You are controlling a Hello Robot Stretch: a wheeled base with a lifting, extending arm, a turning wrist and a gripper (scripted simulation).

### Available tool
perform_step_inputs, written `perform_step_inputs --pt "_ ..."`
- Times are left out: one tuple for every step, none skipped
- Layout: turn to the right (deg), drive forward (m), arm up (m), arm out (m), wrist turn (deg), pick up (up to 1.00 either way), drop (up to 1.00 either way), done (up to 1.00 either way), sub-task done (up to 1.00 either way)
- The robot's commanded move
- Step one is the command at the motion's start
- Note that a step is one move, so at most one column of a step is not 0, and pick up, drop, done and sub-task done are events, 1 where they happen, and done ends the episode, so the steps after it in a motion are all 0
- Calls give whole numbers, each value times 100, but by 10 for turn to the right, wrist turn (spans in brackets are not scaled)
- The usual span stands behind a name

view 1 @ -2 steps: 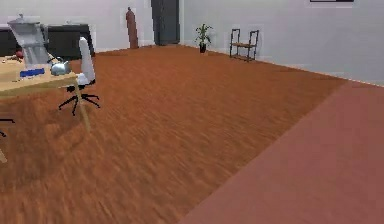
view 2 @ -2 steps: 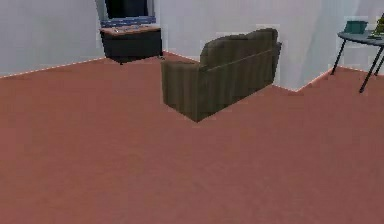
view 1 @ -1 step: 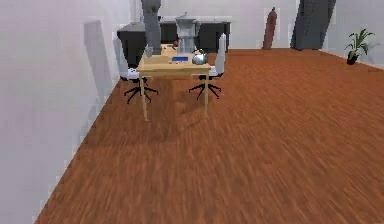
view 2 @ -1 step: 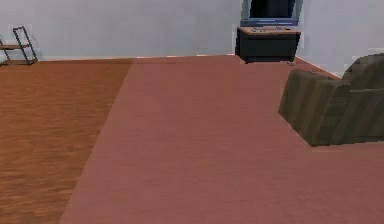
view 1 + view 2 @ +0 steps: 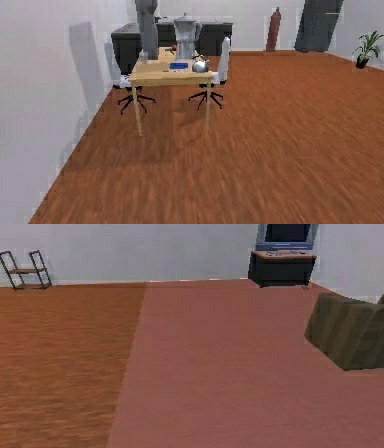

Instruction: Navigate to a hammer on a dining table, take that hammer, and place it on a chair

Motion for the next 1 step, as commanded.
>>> perform_step_inputs --pt "-270 0 0 0 0 0 0 0 0"
